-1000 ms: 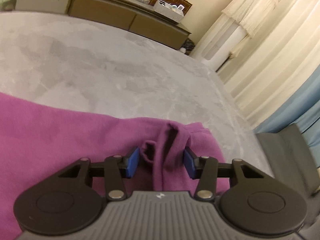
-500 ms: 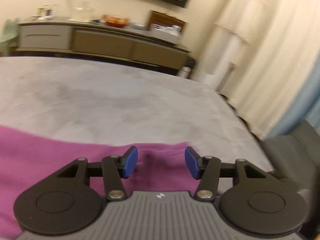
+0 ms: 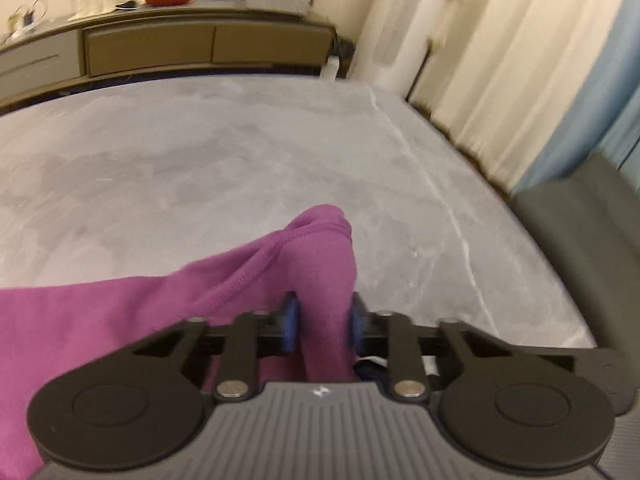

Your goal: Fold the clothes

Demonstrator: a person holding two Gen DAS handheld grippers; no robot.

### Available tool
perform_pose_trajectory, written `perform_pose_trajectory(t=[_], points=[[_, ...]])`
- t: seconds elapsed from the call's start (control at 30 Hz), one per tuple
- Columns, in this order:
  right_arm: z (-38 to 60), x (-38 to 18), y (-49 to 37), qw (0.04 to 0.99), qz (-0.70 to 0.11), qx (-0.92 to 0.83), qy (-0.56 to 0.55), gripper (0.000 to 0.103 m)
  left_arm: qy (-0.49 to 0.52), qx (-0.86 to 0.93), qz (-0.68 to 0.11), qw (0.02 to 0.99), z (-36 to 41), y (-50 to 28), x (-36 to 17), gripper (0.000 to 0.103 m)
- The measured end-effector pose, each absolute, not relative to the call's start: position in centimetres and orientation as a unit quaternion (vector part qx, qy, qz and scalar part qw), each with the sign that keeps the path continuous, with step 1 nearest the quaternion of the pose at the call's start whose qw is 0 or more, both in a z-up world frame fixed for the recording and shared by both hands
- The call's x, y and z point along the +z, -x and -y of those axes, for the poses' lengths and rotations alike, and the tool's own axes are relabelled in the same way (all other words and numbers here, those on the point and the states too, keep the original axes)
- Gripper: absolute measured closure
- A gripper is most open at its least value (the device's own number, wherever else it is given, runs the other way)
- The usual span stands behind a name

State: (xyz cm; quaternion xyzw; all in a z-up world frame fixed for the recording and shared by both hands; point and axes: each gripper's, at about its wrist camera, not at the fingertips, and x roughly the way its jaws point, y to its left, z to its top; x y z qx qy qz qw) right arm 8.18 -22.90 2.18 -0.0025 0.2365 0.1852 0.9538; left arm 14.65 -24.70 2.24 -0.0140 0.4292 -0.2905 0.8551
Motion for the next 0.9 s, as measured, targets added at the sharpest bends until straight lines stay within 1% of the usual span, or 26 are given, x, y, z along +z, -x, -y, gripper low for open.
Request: perform_pose_trajectory(t=[0.03, 0.1, 0.13, 0.17, 0.23, 0.3, 0.33, 0.37, 0.47, 0.5, 0.6, 0.73, 0.8, 0.87, 0.9], points=[[22.9, 2.5, -8.1, 0.953, -0.231, 0.196, -0.006, 0.073, 0.037, -0.292, -0.419, 0.859, 23.1, -14.6, 3.1, 0.085], [23.4, 3.4, -7.9, 0.948, -0.217, 0.225, -0.049, 0.064, 0.082, -0.288, -0.404, 0.864, 19.1, -13.9, 4.6, 0.085], [23.7, 3.7, -7.9, 0.946, -0.211, 0.237, -0.071, 0.057, 0.1, -0.284, -0.399, 0.866, 17.1, -13.5, 5.2, 0.085], [23.6, 3.8, -8.1, 0.943, -0.211, 0.245, -0.084, 0.055, 0.111, -0.276, -0.396, 0.869, 15.0, -12.9, 5.4, 0.085], [22.6, 3.4, -9.4, 0.937, -0.225, 0.252, -0.089, 0.055, 0.112, -0.243, -0.406, 0.874, 11.1, -12.4, 4.4, 0.083], [20.5, 2.1, -11.1, 0.932, -0.261, 0.245, -0.061, 0.059, 0.132, -0.21, -0.422, 0.872, 7.5, -12.7, 2.8, 0.082], [19.2, 1.3, -12.0, 0.927, -0.279, 0.246, -0.047, 0.064, 0.146, -0.197, -0.426, 0.871, 6.2, -13.0, 2.1, 0.081], [17.7, 0.6, -12.7, 0.921, -0.295, 0.253, -0.034, 0.067, 0.155, -0.189, -0.428, 0.87, 5.3, -13.3, 1.5, 0.081], [13.6, -1.5, -13.8, 0.91, -0.328, 0.251, 0.022, 0.068, 0.16, -0.185, -0.442, 0.863, 4.1, -14.0, 0.4, 0.078], [12.6, -1.9, -13.9, 0.91, -0.332, 0.244, 0.042, 0.068, 0.149, -0.18, -0.447, 0.864, 4.3, -14.0, 0.3, 0.073], [11.1, -2.0, -14.4, 0.911, -0.333, 0.229, 0.082, 0.068, 0.125, -0.154, -0.435, 0.878, 4.3, -14.2, 0.9, 0.06], [10.5, -1.3, -14.7, 0.908, -0.335, 0.228, 0.102, 0.066, 0.115, -0.13, -0.391, 0.904, 3.8, -12.4, 2.8, 0.061], [11.4, 0.8, -14.1, 0.922, -0.302, 0.231, 0.074, 0.067, 0.131, -0.152, -0.37, 0.907, 3.4, -11.1, 3.5, 0.06], [11.7, 2.0, -13.9, 0.932, -0.277, 0.226, 0.066, 0.067, 0.13, -0.162, -0.39, 0.897, 3.7, -11.0, 2.5, 0.06], [11.6, 1.9, -14.4, 0.932, -0.279, 0.22, 0.071, 0.067, 0.126, -0.164, -0.407, 0.89, 3.9, -11.2, 1.7, 0.06]])
